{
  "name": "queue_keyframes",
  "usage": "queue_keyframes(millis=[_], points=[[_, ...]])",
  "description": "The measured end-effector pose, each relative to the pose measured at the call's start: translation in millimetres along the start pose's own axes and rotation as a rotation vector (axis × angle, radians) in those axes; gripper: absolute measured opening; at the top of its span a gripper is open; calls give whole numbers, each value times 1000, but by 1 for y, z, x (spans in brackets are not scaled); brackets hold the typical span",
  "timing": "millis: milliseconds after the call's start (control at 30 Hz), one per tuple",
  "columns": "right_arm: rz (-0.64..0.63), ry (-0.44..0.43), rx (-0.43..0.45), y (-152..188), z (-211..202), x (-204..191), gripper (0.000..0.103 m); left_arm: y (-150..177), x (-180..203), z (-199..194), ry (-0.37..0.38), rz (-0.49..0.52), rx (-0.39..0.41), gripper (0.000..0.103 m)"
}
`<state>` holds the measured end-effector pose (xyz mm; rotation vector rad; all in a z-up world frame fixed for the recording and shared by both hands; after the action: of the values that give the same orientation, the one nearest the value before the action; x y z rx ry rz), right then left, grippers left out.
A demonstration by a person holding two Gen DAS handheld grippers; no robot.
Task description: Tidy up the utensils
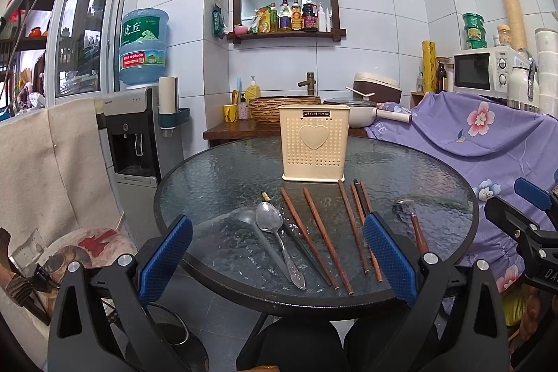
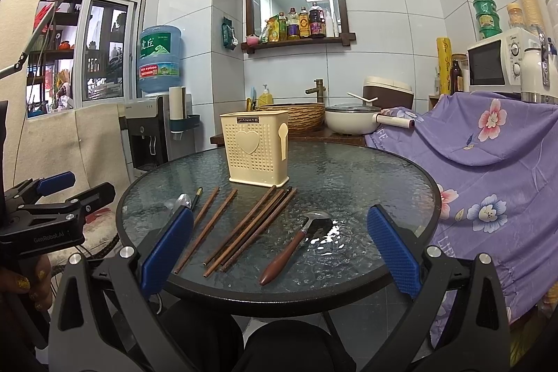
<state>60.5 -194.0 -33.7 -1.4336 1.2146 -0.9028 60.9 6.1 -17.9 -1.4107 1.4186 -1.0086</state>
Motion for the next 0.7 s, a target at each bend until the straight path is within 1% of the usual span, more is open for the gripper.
queue_keyframes(millis=[700], points=[[0, 0, 0, 1, 1, -1, 98, 0, -1, 0, 0, 1, 1, 97]])
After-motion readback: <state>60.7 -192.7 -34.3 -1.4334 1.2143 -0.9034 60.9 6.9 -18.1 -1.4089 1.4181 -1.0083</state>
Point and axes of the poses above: each gripper's, at about its wrist camera, not at the fingertips, and z roughly the way its jaws point, x to its right, y to its underside, the point moved 6 cm from there along z, roughly the way its jaws point, and after that the axes turned 1 degree about -y, right-handed, at the moved point
